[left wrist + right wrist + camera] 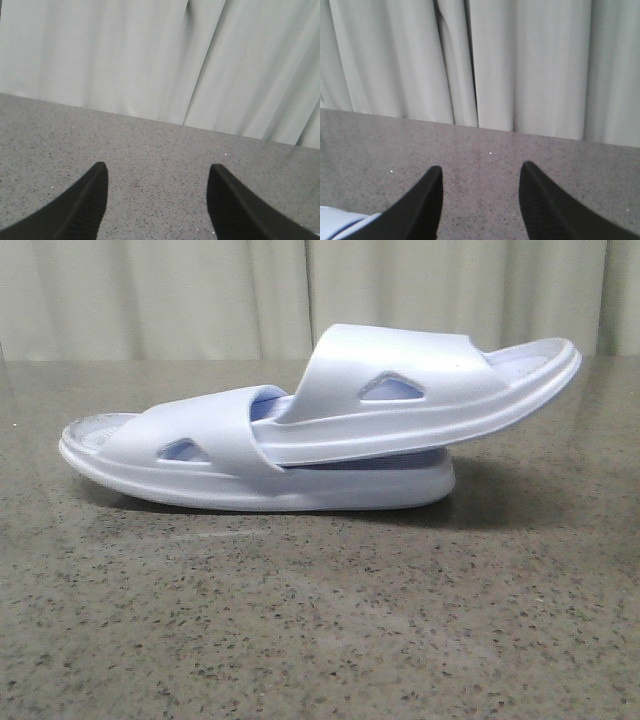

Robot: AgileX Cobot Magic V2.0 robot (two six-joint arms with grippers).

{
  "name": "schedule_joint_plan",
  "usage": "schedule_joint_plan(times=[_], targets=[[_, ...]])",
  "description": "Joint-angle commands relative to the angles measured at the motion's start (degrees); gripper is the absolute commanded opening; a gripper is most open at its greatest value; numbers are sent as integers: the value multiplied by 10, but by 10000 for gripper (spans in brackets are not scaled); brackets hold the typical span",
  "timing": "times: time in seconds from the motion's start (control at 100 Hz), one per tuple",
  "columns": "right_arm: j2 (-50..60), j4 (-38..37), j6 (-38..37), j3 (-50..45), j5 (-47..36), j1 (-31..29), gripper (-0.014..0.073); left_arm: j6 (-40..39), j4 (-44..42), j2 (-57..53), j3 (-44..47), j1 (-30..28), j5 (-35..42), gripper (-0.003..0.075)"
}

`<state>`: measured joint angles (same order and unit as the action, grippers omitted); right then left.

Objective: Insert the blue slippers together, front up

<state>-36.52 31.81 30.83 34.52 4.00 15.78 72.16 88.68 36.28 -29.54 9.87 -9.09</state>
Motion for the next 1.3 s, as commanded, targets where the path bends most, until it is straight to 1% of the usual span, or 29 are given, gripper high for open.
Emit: schedule_joint_plan(times=[0.0, 0.12, 0.28, 0.41, 0.69, 0.87, 0.98, 1.04, 1.12, 1.21, 1.29], targets=[[17, -9, 7, -17, -75, 0, 300, 1, -18, -38, 3, 4, 4, 382], [44, -15, 7, -56, -93, 0, 300, 1, -21, -80, 41, 4, 5, 382], [87, -35, 8, -99, -94, 0, 300, 1, -40, -124, 97, 4, 5, 382], [121, -35, 8, -131, -91, 0, 300, 1, -44, -149, 125, 4, 7, 382], [152, -36, 8, -176, -78, 0, 300, 1, -45, -154, 158, 4, 4, 382], [152, -36, 8, -181, -96, 0, 299, 1, -45, -154, 164, 4, 4, 382], [152, -36, 8, -181, -98, 0, 281, 1, -45, -154, 164, 4, 4, 378], [152, -36, 8, -181, -98, 0, 238, 1, -45, -154, 164, 4, 4, 347], [152, -36, 8, -181, -96, 0, 139, 1, -45, -154, 164, 4, 4, 277], [152, -36, 8, -181, -95, 0, 20, 1, -44, -154, 164, 4, 4, 168], [152, -36, 8, -181, -92, 0, -66, 1, -44, -154, 164, 4, 4, 65]])
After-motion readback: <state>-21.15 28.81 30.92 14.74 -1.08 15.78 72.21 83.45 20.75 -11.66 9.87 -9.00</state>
